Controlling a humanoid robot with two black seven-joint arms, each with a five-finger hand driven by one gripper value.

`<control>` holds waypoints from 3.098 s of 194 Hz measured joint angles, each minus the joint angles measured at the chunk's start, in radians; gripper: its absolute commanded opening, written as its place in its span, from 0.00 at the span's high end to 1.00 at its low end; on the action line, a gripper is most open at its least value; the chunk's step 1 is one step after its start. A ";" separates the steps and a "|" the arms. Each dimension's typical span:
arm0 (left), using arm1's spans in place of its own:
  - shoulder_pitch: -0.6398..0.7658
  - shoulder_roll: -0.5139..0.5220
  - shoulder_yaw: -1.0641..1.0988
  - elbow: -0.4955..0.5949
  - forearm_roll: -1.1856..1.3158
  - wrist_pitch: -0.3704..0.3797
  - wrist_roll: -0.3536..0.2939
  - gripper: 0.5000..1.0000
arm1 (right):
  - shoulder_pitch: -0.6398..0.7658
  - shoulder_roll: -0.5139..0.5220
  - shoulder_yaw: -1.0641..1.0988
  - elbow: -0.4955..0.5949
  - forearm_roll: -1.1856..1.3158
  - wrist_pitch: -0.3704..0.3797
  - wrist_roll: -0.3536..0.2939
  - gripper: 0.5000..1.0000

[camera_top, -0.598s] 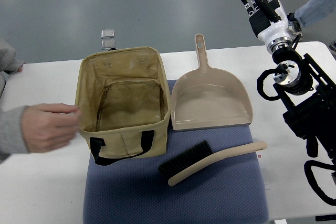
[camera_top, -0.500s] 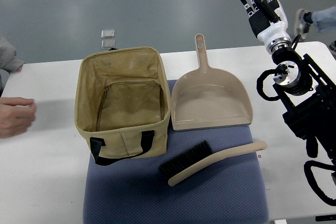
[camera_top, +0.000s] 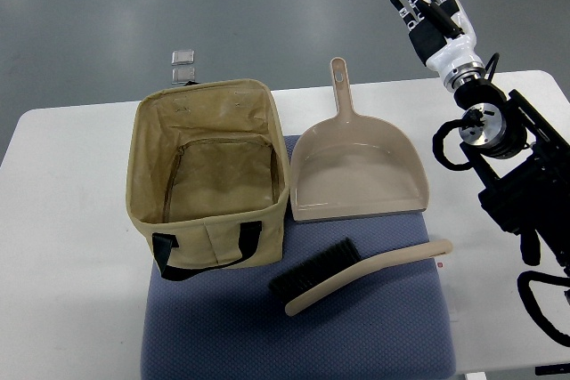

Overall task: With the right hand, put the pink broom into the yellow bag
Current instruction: 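Raise the right hand and swing it toward the dustpan, then lower the right hand past the dustpan toward the brush handle, then close the right hand's fingers around the beige brush handle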

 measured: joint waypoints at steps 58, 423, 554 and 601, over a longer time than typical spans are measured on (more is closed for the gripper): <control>0.000 0.000 0.000 -0.013 0.002 -0.014 0.000 0.00 | 0.114 -0.169 -0.277 0.044 -0.107 0.008 -0.081 0.12; -0.001 0.000 0.006 -0.042 0.006 -0.017 0.000 0.00 | -0.039 -0.774 -0.910 0.827 -0.671 0.067 -0.394 0.14; -0.001 0.000 0.006 -0.043 0.008 -0.017 0.000 0.00 | -0.099 -0.710 -0.911 0.764 -0.742 0.037 -0.391 0.46; -0.001 0.000 0.006 -0.044 0.008 -0.017 0.000 0.00 | -0.100 -0.708 -0.911 0.761 -0.753 0.037 -0.386 0.64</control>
